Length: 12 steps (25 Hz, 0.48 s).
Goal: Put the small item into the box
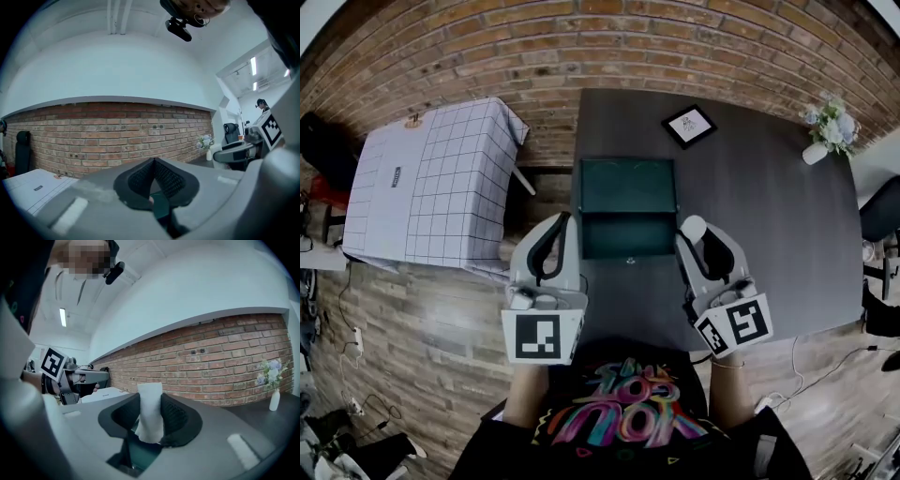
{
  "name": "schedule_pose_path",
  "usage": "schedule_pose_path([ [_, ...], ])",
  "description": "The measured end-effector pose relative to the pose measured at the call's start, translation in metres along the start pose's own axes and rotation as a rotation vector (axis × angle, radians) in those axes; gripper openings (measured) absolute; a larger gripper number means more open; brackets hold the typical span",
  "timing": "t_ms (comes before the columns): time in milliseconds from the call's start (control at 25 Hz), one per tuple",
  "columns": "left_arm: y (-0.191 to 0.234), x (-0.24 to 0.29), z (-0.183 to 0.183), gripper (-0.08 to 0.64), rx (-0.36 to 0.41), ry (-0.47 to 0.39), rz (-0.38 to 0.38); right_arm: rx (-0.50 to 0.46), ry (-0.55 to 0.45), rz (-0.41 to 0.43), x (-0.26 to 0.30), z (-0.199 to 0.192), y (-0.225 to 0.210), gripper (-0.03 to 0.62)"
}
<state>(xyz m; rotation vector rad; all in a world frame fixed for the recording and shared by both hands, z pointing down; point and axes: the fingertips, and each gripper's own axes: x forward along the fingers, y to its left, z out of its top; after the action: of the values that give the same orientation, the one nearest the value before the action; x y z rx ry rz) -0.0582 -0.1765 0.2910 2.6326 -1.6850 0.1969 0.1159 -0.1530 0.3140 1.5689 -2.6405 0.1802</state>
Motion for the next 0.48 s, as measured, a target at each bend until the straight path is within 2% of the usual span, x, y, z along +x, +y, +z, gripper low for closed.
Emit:
schedule_pose_path([
  [200,0.002,0.01,-0.009,0.003,-0.012,0.019,-0.048,0.002,0.021,-0.039,0.008,-0.003,-0.006,0.135],
  [480,0.017,0.011,-0.019,0.003,-0.027,0.039,-0.077,-0.013,0.059,-0.072,0.02,-0.011,-0.004,0.135],
])
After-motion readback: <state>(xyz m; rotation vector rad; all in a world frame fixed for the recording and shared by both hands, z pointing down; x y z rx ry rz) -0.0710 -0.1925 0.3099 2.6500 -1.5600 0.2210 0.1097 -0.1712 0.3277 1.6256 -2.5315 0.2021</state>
